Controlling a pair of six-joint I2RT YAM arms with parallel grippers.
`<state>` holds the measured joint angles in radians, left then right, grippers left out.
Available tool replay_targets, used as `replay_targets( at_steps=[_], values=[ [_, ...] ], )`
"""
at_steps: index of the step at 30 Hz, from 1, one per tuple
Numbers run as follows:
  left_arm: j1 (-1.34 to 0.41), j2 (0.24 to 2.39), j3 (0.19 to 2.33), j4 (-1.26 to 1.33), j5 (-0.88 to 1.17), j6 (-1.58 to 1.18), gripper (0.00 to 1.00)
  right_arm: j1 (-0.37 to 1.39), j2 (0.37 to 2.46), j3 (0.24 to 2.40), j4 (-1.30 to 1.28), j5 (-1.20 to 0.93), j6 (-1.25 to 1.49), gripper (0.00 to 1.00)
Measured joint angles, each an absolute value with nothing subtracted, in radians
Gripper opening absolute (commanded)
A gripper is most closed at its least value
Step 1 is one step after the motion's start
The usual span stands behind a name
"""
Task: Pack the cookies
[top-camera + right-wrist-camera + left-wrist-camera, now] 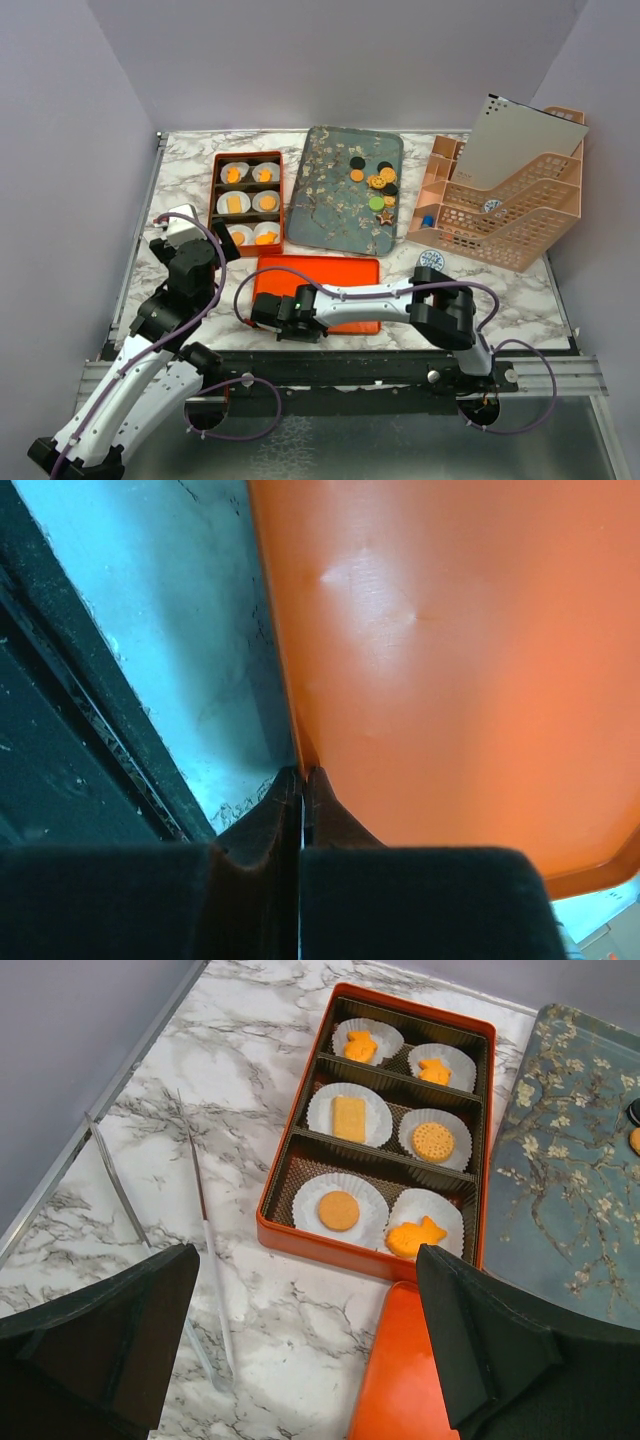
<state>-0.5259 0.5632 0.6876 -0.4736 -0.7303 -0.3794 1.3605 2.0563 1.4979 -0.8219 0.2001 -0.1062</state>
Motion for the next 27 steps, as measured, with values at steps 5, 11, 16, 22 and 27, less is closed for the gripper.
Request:
replay_targets(
  at_steps=[5,11,16,22,27],
  values=[
    [-0.526,0.567,0.693,-0.483,-0.73,-0.389,0.99,1.36,1.973,1.457,-0.801,0.201,-0.096,0.0],
    [-0.526,0.607,0.726,-0.527,-0.708,-0.437,0.99,1.359,1.832,1.4,-0.747,0.201,-0.07,0.0],
    [-0.526,0.63,0.729,-0.562,-0.634,-0.512,0.99,1.341,1.731,1.337,-0.689,0.186,-0.047,0.01],
    [-0.526,0.646,0.748,-0.609,-0.511,-0.611,0.99,1.313,1.622,1.277,-0.614,0.179,-0.015,0.01],
    [-0.526,0.645,0.752,-0.622,-0.367,-0.696,0.96,1.308,1.572,1.235,-0.552,0.18,0.002,0.01]
  ],
)
